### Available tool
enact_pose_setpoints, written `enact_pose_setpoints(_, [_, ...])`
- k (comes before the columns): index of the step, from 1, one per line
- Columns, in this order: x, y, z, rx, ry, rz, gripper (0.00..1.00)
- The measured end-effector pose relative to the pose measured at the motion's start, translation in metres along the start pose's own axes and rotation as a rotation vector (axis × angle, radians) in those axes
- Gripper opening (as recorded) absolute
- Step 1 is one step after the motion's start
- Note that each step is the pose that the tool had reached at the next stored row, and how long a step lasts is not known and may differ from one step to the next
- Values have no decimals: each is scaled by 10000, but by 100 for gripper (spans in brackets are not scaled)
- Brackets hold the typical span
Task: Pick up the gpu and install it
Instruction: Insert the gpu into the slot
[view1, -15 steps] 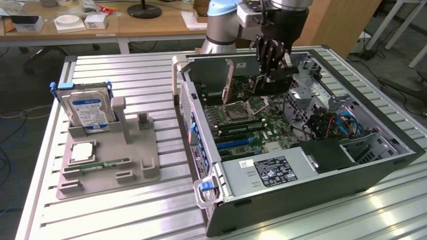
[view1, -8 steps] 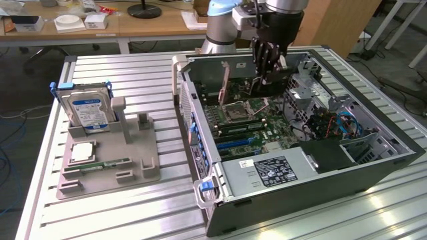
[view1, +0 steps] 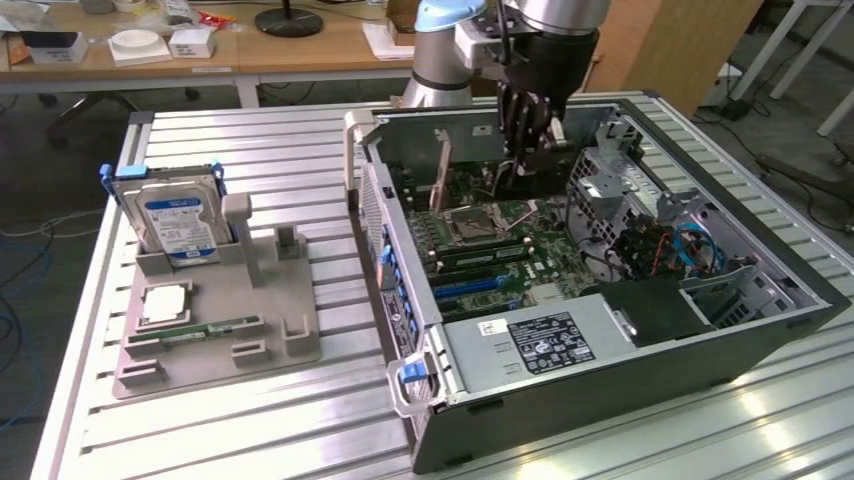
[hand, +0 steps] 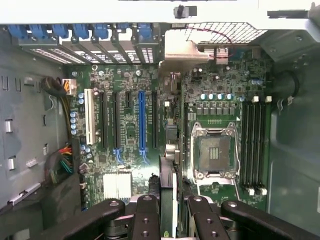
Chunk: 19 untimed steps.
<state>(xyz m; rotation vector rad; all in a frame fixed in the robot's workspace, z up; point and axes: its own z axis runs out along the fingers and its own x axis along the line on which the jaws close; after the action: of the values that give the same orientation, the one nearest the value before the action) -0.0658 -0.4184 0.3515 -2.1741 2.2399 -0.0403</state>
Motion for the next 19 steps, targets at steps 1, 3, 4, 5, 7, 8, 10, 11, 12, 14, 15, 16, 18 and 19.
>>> enact_pose_setpoints(1, [14,0,10,0,0,0,26])
enact_pose_setpoints(3, [31,0,35,2,-3,0,26])
enact_pose_setpoints(4, [35,3,50,1,-2,2,26])
enact_pose_setpoints(5, [36,9,67,1,-1,2,26])
enact_pose_setpoints(7, [39,19,98,1,-1,-13,26])
enact_pose_setpoints(8, [44,23,108,2,-3,-44,26])
enact_pose_setpoints(10, [57,33,126,2,-10,-139,26])
enact_pose_setpoints(11, [66,41,133,2,-12,-181,26])
enact_pose_setpoints(12, [78,54,138,1,-12,-203,26])
enact_pose_setpoints(14, [108,74,145,0,-12,-223,26])
enact_pose_setpoints(15, [126,83,147,2,-14,-231,26])
enact_pose_setpoints(16, [145,91,149,2,-14,-237,26])
enact_pose_setpoints(18, [192,105,150,2,-15,-249,26])
enact_pose_setpoints(19, [217,110,150,1,-14,-253,26])
